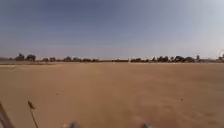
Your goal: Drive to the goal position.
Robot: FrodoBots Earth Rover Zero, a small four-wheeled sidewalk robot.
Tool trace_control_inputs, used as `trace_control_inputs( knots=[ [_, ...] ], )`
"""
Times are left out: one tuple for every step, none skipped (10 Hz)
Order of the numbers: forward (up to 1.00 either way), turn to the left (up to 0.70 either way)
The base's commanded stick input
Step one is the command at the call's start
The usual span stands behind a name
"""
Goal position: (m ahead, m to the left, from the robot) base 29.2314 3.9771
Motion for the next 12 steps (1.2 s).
trace_control_inputs(
  knots=[
    [0.5,0.0],
    [0.5,0.0],
    [0.5,0.0],
    [0.5,0.0],
    [0.5,0.0],
    [0.5,0.0],
    [0.5,0.0],
    [0.5,0.0],
    [0.5,0.0],
    [0.5,0.0],
    [0.5,0.0],
    [0.5,0.0]
  ],
)
